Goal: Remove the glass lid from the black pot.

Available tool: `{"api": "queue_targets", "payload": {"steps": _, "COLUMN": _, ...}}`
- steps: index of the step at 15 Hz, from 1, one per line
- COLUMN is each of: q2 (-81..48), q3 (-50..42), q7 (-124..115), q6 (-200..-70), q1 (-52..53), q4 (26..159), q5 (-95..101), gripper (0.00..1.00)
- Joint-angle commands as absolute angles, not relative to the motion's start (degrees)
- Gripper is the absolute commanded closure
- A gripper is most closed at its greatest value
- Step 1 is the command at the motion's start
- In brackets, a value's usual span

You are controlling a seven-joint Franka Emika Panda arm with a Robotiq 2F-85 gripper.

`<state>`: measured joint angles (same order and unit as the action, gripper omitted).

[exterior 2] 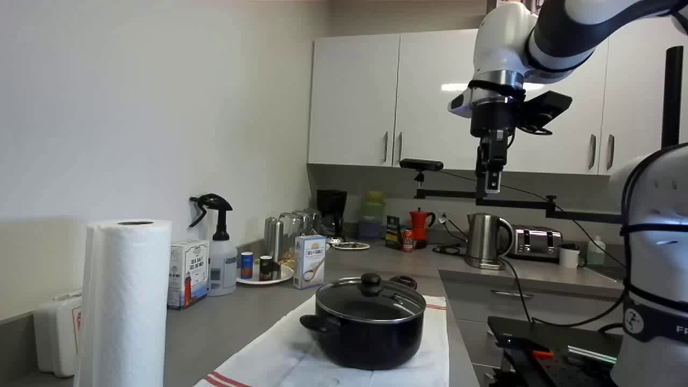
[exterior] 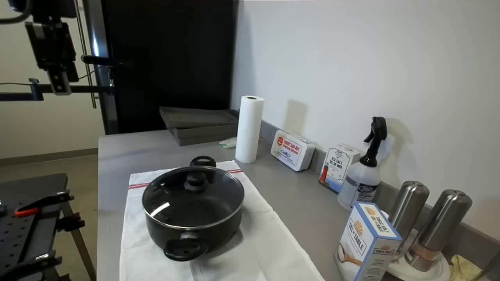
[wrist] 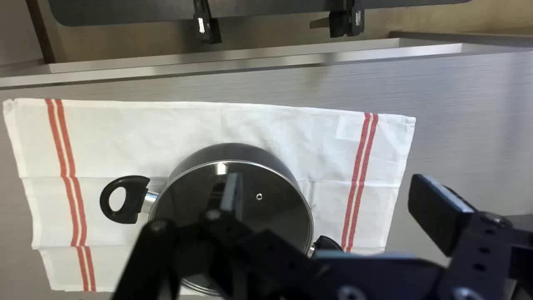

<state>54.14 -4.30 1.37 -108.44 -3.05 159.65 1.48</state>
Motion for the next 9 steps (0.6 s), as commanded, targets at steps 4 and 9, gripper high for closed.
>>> {"api": "queue_targets", "payload": {"steps": 4, "q2": 53.68, "q3": -4.1, "q7": 1.55, "q6": -108.32, "q1": -3.29, "q4": 160.07, "q5": 1.3, "gripper": 0.0}}
{"api": "queue_targets", "payload": {"steps": 9, "q2": 53.6, "q3": -4.1, "q7": 1.55, "q6": -108.32, "q1": -3.29, "q4": 160.07, "q5": 1.3, "gripper": 0.0}}
